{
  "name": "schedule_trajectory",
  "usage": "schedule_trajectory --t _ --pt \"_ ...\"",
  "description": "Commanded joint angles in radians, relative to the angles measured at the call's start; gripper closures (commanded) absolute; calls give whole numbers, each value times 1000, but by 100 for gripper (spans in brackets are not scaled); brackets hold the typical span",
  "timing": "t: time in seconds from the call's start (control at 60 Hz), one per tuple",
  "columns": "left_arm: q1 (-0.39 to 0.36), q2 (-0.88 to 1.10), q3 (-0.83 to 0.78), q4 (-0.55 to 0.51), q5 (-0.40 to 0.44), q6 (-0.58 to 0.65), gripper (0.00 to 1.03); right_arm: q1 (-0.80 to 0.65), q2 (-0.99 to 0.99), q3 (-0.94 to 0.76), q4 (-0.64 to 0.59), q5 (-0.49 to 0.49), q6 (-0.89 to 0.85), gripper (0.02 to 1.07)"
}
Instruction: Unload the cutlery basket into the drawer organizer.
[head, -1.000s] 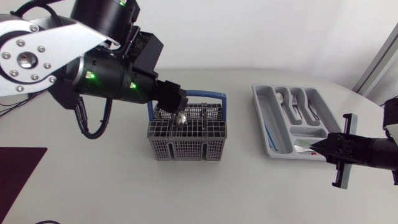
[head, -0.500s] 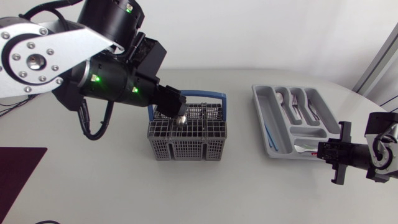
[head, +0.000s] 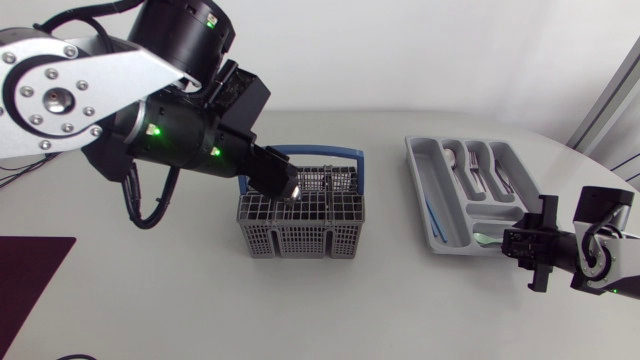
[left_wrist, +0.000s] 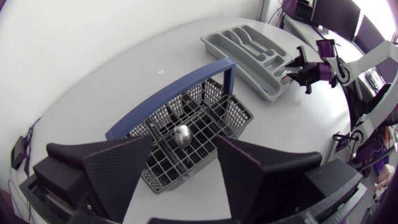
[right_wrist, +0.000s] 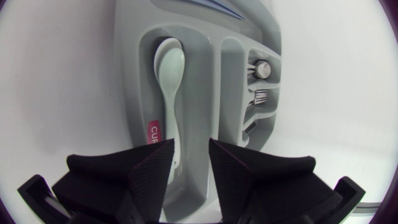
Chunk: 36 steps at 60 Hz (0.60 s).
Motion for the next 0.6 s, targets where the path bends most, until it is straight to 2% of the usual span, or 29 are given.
schedule_trajectory --t 0.0,0.1,0.183,0.267,0.333,0.5,0.583 --pt "-5 2 -19 -11 -7 22 11 8 -51 -18 -20 7 1 34" --pt "-11 2 -21 -14 -7 26 11 8 -130 -1 -83 -4 36 25" --pt "-21 5 -19 -17 -9 28 11 12 -204 14 -148 -31 83 23" --pt "-31 10 -16 -23 -41 23 11 31 -274 40 -244 -59 156 22" --pt "-60 19 -2 -72 -76 5 11 52 -322 56 -312 -74 202 22" --pt "-91 13 -27 -89 -87 -6 11 131 -426 99 -534 -119 286 21" --pt "-94 11 -42 -92 -87 5 11 197 -463 143 -654 -139 387 21"
